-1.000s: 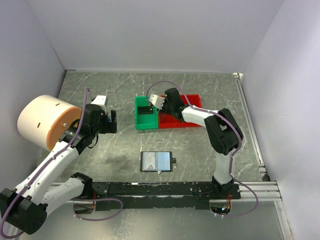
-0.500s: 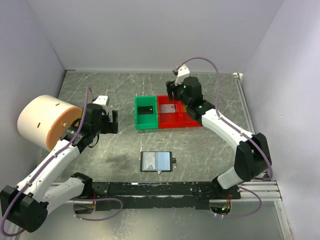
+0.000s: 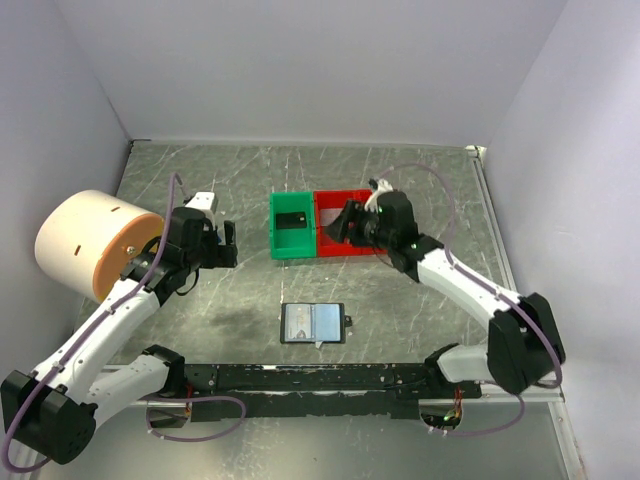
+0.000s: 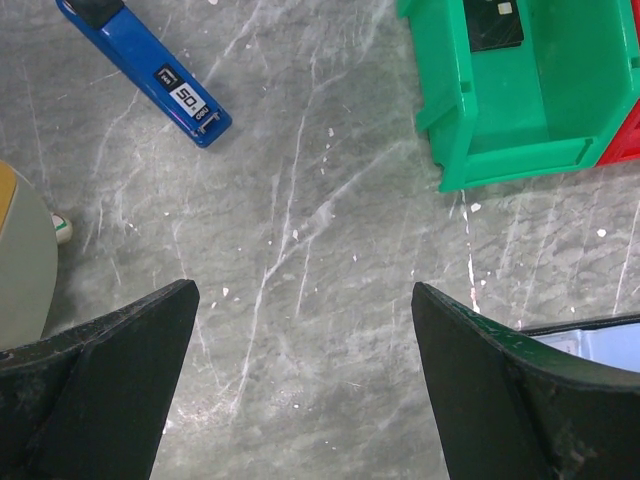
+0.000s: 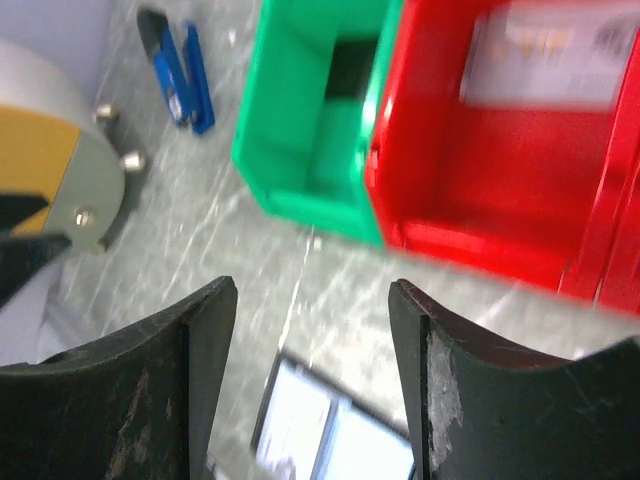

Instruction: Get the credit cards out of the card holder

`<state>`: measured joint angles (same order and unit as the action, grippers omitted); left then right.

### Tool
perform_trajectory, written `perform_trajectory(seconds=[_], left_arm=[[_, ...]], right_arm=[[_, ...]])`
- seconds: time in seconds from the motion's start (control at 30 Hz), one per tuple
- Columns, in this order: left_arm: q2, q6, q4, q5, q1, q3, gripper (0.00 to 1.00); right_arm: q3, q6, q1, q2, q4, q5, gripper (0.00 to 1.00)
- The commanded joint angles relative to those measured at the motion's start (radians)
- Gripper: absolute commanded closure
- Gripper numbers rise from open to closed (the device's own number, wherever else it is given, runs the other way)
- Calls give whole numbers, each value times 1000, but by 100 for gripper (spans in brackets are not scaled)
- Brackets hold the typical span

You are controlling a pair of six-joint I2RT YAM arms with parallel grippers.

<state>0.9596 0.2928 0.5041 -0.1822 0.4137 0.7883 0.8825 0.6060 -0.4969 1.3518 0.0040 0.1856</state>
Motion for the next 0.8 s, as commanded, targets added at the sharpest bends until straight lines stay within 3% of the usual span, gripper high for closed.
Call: perform_trajectory(seconds=[0.0, 0.1, 0.2, 0.33, 0.5, 0.77], left_arm=[[-13, 79, -21, 40, -13, 14, 0], [12, 184, -49, 160, -13, 15, 3], [26, 289, -159, 321, -12, -40, 8], [36, 408, -351, 498, 1, -150, 11], [32, 437, -383, 507, 69, -199, 14], [121, 440, -374, 459, 219, -228, 22]], right_arm=[[-225, 214, -19, -156, 140, 145, 38], [-403, 350, -41, -247, 302, 174, 42], [-474, 394, -70, -239, 375, 227, 43], [-417, 335, -143, -177, 237, 184, 46], [-367, 271, -193, -109, 122, 193, 53], [-472, 377, -216, -60, 270, 258, 60]])
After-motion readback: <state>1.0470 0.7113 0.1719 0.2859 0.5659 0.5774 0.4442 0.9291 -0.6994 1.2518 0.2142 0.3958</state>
